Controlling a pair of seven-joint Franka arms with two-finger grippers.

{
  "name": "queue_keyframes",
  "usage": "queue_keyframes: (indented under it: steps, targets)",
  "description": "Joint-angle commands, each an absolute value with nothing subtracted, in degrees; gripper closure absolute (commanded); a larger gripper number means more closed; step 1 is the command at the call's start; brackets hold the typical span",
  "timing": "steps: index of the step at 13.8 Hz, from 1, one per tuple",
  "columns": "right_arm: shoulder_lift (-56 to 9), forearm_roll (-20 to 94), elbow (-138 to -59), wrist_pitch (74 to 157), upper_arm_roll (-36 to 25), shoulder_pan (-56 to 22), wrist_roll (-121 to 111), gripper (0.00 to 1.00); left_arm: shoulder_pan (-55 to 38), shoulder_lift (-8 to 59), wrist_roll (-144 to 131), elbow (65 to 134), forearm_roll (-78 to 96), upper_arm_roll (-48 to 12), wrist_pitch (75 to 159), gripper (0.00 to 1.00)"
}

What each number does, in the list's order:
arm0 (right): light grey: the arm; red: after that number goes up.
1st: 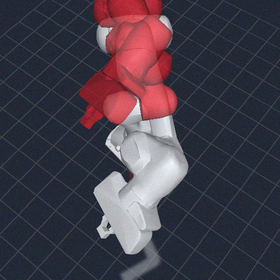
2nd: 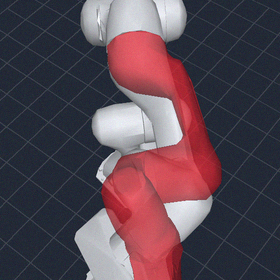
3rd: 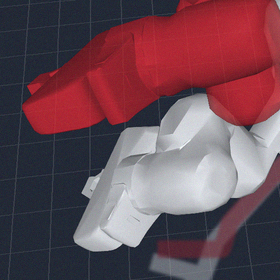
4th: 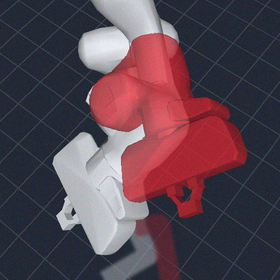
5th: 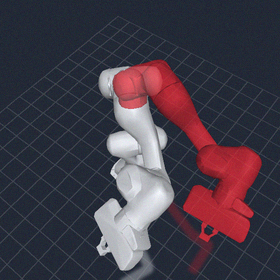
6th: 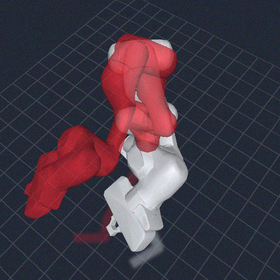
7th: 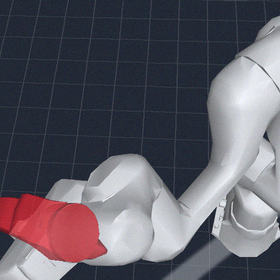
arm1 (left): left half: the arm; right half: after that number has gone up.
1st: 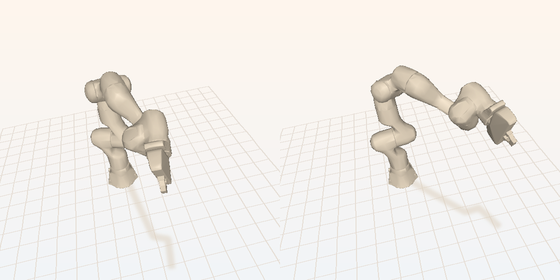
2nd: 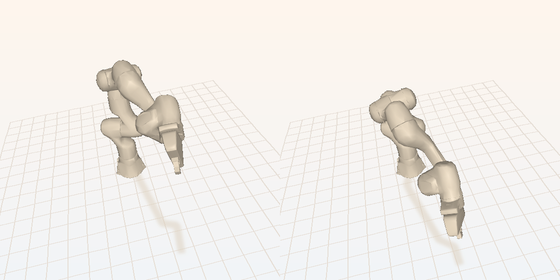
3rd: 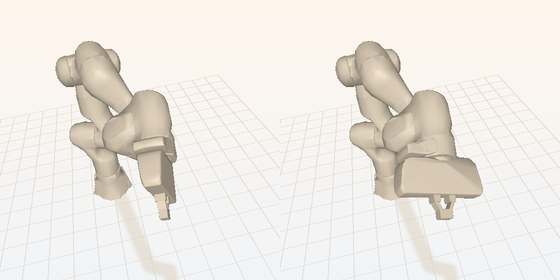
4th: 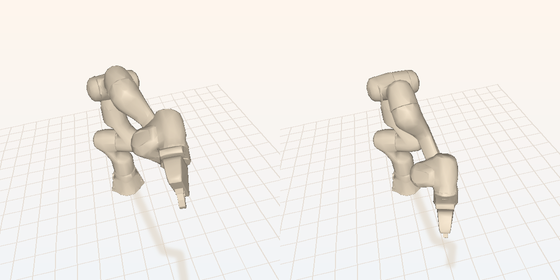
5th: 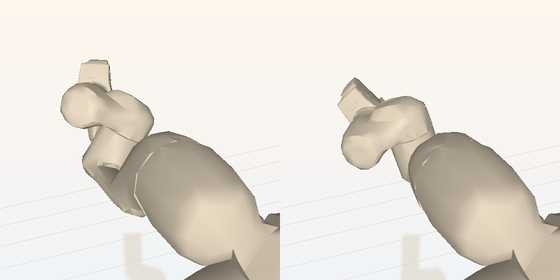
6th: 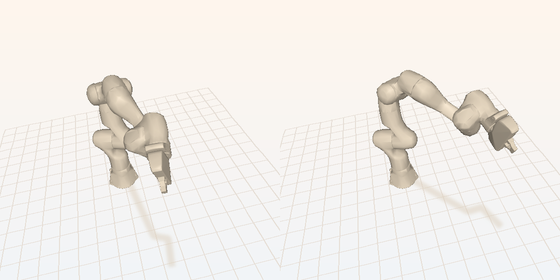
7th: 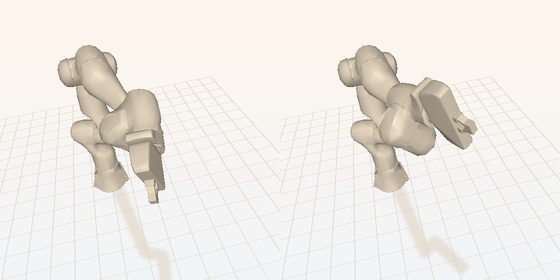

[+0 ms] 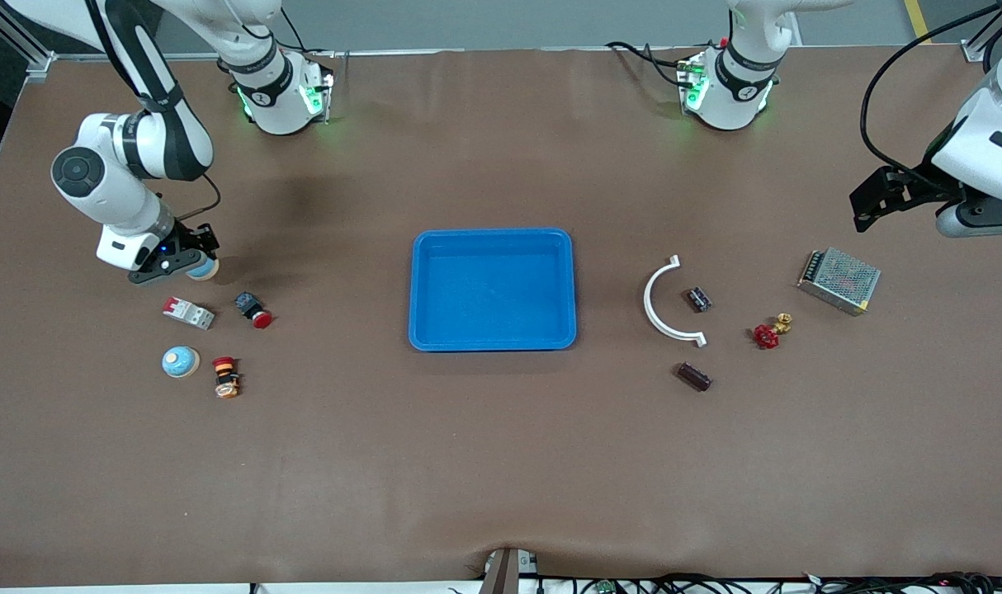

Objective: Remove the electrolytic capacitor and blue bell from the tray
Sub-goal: 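Lower the bell beside the red buttons with the right gripper and open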

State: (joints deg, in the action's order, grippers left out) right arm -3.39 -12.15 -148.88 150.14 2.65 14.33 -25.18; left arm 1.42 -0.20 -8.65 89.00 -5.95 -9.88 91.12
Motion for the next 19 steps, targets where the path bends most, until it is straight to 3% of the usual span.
queue_keyframes:
  steps: [1, 15, 16, 17, 18, 19]
  targets:
    - [-4.38, -9.06, -150.73, 153.79, 3.78, 15.56, -26.28, 1.00, 1.41, -0.44, -7.91, 88.59, -5.01, -9.84, 90.53, 0.00]
    - [-11.07, -7.56, -151.44, 160.57, 3.87, 17.40, -26.10, 1.00, 1.32, -0.44, -8.00, 88.68, -4.92, -9.93, 90.53, 0.00]
    - [-11.07, -7.56, -151.35, 160.58, 3.87, 17.40, -25.84, 0.73, 1.32, -0.53, -8.00, 88.68, -4.92, -9.93, 90.53, 0.00]
    - [-11.07, -7.56, -151.35, 160.58, 3.87, 17.40, -25.75, 0.09, 1.41, -0.53, -8.00, 88.68, -4.92, -9.93, 90.53, 0.00]
    - [-10.99, -7.47, -151.35, 160.49, 3.95, 17.40, -25.84, 0.00, 1.41, -0.53, -8.00, 88.68, -4.92, -9.93, 90.44, 0.00]
    - [-10.81, -7.56, -151.35, 160.40, 3.96, 17.40, -25.93, 0.00, 1.41, -0.53, -8.00, 88.68, -4.92, -9.84, 90.44, 0.00]
